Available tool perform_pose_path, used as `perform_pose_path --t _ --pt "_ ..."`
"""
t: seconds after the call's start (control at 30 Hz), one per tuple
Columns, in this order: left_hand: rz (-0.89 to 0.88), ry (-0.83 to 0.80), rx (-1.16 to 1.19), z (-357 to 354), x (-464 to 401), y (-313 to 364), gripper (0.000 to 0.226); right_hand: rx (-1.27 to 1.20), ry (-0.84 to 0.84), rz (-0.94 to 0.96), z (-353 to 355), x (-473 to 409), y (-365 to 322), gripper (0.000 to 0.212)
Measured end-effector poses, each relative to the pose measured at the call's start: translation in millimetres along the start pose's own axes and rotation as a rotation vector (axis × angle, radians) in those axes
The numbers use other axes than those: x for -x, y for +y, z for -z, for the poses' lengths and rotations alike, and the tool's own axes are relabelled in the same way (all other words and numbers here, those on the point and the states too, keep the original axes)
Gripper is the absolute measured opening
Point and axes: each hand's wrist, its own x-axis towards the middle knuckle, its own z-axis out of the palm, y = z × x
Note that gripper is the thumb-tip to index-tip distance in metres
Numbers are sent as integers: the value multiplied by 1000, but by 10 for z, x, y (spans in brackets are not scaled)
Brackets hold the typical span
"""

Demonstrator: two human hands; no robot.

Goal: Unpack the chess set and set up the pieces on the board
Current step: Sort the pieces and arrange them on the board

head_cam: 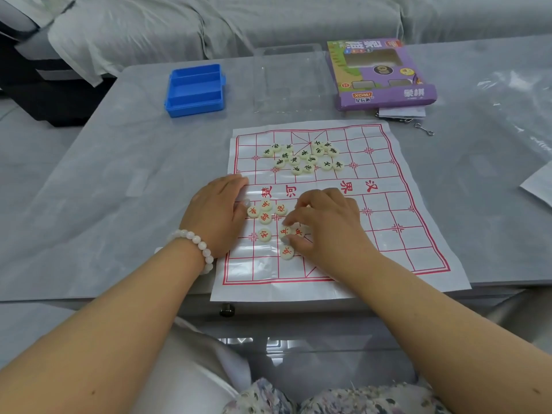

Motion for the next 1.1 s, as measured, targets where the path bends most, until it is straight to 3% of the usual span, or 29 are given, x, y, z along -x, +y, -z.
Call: perform_pose_path --t 0.3,0.73,0.87,1.1 --pt "0 16 113 41 5 -11 40 -2 32 -108 99 79 226 27" --pt "18 19 130 59 11 12 40 3 123 4 22 167 126 29" --pt "7 22 123 40 0 -6 39 -95 103 7 59 226 70 31" --pt "5 19 123 31 -9 -20 40 13 85 20 -9 180 -16 28"
